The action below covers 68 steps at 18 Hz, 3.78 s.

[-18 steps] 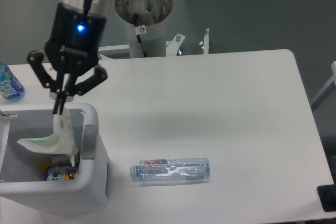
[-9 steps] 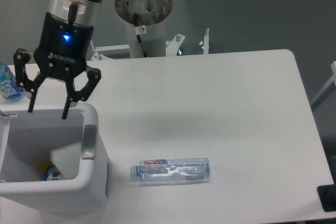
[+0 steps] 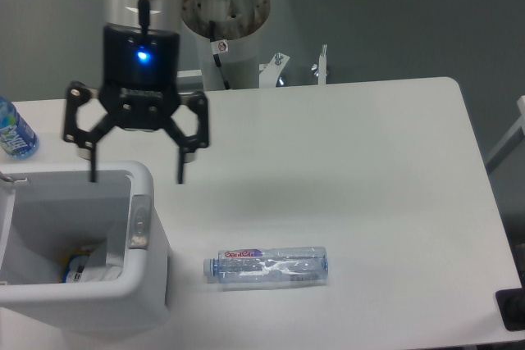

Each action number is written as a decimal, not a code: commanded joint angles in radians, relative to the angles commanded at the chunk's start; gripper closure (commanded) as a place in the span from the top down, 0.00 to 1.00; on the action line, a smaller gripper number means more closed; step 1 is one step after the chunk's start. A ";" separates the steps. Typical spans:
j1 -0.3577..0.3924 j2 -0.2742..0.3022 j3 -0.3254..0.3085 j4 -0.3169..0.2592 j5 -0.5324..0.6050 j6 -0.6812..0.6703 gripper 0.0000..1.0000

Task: Place the trash in the trash can
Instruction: 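Move the open gripper back over the clear water bottle, then lower the gripper onto the bottle's middle and close it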

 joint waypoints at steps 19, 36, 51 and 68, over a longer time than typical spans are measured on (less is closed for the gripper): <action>0.189 -0.040 -0.057 0.005 0.054 0.483 1.00; 0.157 -0.190 -0.218 0.012 0.114 1.129 1.00; 0.038 -0.236 -0.301 0.100 0.218 1.116 1.00; 0.034 -0.388 -0.253 0.101 0.123 1.382 1.00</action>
